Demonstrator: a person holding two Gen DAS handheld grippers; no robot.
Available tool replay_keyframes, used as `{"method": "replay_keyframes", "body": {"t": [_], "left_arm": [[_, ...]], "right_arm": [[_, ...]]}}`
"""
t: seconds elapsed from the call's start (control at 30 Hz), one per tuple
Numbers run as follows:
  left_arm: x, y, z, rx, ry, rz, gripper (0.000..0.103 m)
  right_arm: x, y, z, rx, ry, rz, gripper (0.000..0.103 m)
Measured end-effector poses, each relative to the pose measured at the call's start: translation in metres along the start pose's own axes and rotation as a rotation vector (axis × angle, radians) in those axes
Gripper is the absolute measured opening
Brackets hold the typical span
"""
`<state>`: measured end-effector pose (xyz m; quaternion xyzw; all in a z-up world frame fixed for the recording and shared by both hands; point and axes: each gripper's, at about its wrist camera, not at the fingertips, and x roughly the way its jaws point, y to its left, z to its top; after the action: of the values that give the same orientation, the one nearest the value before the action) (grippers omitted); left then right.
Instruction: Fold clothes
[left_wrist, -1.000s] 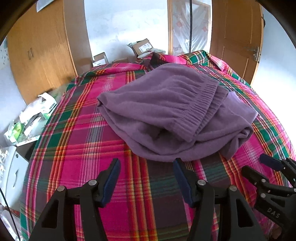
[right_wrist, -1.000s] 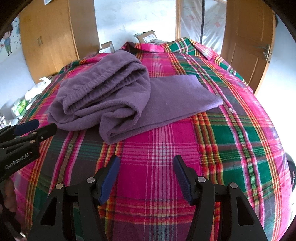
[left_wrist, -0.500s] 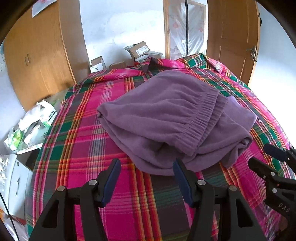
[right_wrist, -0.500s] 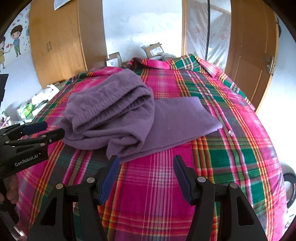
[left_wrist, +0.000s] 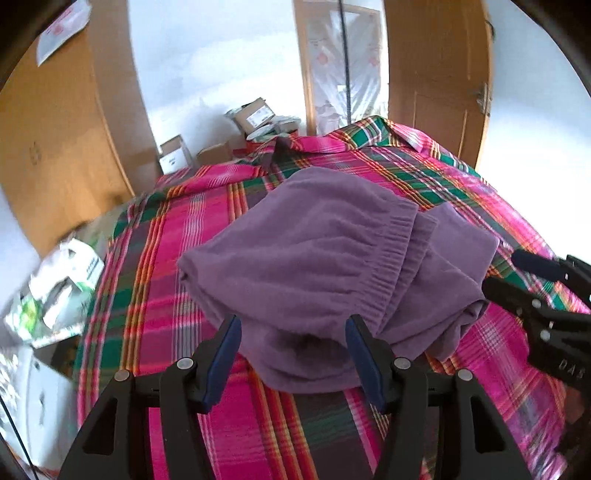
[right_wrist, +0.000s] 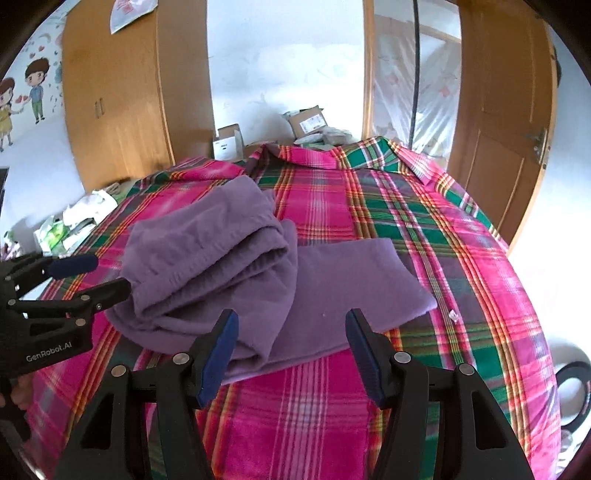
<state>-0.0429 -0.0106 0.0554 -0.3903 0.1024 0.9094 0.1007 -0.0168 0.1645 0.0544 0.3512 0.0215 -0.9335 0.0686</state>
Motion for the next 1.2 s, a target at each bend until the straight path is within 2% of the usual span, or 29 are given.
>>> {"method": "replay_keyframes", "body": {"t": [0.1,0.3,0.43,0.6,0.7,0.8,0.87,0.93,0.97,1.03,1.13,1.2], "left_arm": [[0.006,-0.007,0.005,0.033,0.016,-0.037,0.06],[0.017,-0.03,0.005,0.154,0.046,-0.066,0.06],[0.035,-0.03,0.009,0.168,0.086,-0.035,0.06],[0.04,-0.026,0.015,0.164,0.089,-0.034,0.06],[0.044,-0.022,0.018,0.154,0.09,-0.035,0.053],[0.045,-0.011,0.022,0.114,0.085,-0.049,0.041],[0.046,-0.001,0.025,0.078,0.084,-0.041,0.034],[0.048,0.01,0.027,0.037,0.087,-0.043,0.033],[0.048,0.015,0.028,0.022,0.089,-0.039,0.029],[0.045,0.023,0.028,-0.004,0.084,-0.045,0.027],[0.039,0.035,0.029,-0.039,0.068,-0.046,0.026],[0.032,0.043,0.032,-0.059,0.044,-0.032,0.026]], "right_arm": [[0.009,0.0,0.002,-0.013,0.016,0.014,0.063],[0.02,0.01,-0.001,-0.076,0.039,0.079,0.063],[0.029,0.014,-0.003,-0.101,0.061,0.108,0.063],[0.034,0.014,-0.005,-0.115,0.077,0.134,0.063],[0.038,0.012,-0.008,-0.125,0.1,0.139,0.063],[0.041,0.01,-0.008,-0.107,0.102,0.149,0.063],[0.042,0.008,-0.008,-0.098,0.101,0.156,0.056],[0.043,0.006,-0.009,-0.088,0.101,0.178,0.039],[0.043,0.006,-0.009,-0.084,0.101,0.186,0.037],[0.042,0.006,-0.009,-0.082,0.096,0.189,0.024],[0.04,0.008,-0.008,-0.084,0.084,0.191,0.015],[0.037,0.007,-0.007,-0.081,0.072,0.192,0.013]]}}
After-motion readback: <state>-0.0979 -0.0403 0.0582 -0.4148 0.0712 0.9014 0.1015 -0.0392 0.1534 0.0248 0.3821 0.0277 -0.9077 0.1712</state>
